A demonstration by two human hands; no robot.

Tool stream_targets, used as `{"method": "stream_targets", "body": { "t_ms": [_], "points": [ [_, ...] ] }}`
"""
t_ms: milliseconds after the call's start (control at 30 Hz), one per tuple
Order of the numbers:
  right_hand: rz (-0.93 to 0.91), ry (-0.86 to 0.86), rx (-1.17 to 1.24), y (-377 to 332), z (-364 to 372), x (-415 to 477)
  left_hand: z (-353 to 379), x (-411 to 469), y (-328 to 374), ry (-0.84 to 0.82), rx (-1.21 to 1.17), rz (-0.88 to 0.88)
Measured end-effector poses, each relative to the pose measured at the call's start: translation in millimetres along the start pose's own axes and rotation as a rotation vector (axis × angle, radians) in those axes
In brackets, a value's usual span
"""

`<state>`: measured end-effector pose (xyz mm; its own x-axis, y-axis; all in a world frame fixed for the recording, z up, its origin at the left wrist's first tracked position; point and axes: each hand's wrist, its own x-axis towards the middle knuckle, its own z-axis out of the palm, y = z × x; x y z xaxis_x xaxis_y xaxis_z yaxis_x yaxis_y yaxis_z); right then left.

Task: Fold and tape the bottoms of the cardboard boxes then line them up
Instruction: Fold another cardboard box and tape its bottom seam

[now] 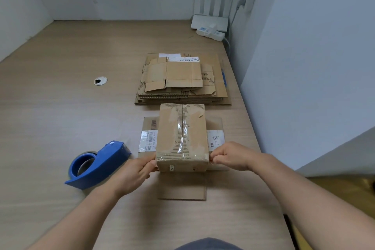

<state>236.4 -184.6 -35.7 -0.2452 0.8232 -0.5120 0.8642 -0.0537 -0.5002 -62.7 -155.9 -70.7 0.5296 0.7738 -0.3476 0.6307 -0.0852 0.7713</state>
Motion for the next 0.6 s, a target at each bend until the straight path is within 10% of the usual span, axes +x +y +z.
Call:
{"method": "stream_targets", "body": {
  "t_ms": [600],
  "points": [
    [-0.126, 0.180, -0.506, -3, 20, 11, -3, 6, -7, -0.020, 0.072, 0.016]
  ]
}}
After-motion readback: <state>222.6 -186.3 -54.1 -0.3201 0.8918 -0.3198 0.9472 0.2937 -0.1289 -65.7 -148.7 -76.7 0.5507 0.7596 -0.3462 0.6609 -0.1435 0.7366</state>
